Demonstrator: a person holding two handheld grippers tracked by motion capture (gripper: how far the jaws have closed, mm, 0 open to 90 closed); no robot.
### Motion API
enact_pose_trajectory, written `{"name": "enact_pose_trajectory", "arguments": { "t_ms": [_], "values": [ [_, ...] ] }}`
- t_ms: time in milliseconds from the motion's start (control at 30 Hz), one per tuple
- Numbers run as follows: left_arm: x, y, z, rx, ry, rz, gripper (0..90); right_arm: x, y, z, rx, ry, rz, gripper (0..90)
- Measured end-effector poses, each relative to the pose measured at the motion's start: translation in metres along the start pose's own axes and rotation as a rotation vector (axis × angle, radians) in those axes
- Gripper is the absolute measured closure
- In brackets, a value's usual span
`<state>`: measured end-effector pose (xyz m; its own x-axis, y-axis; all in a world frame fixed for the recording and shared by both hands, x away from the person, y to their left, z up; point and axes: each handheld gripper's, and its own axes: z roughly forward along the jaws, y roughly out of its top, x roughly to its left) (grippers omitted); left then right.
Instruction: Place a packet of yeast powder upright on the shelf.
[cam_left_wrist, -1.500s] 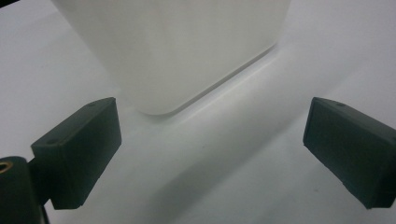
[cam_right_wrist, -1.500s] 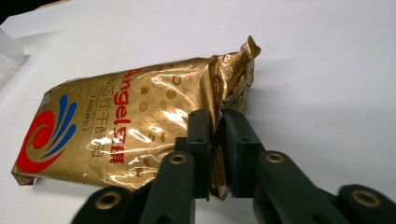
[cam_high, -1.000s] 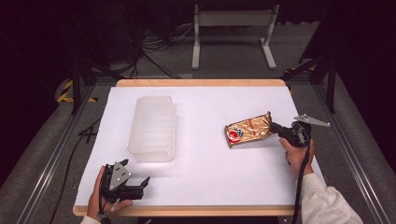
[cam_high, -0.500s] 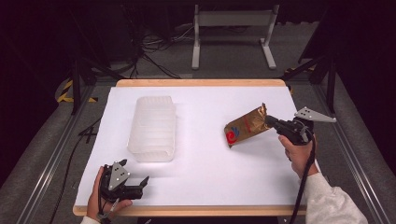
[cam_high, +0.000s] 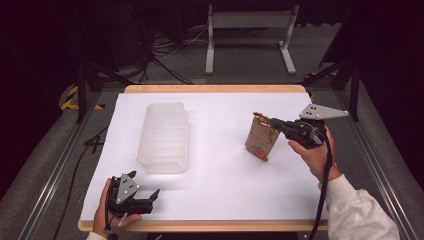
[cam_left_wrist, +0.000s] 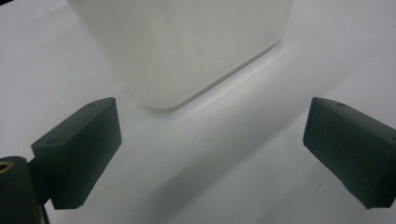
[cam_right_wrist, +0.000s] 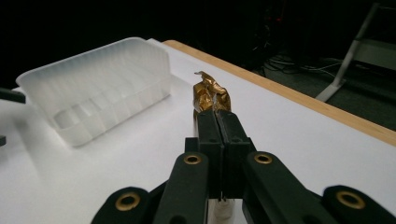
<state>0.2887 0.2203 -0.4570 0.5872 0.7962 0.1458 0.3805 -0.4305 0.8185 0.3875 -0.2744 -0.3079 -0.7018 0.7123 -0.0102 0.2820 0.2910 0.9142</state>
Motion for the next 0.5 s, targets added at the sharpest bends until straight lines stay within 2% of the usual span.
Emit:
{"name": "enact_pose_trajectory", "arguments": {
  "t_ms": [133, 167, 333, 500],
  "values": [
    [0.000, 0.000, 0.000, -0.002, -0.006, -0.001, 5.2, 0.007, 0.008, 0.003, 0.018, 0.031, -0.047, 89.6],
    [0.000, 0.000, 0.000, -0.001, -0.008, 0.000, 5.1, 0.009, 0.010, 0.003, 0.021, 0.027, -0.064, 89.6],
    [0.000, 0.000, 0.000, -0.003, -0.010, -0.002, 5.1, 0.011, 0.017, 0.005, 0.010, 0.059, -0.072, 89.6],
    [0.000, 0.000, 0.000, 0.000, -0.011, -0.002, 5.1, 0.012, 0.021, 0.007, 0.012, 0.068, -0.079, 89.5]
  ]
}}
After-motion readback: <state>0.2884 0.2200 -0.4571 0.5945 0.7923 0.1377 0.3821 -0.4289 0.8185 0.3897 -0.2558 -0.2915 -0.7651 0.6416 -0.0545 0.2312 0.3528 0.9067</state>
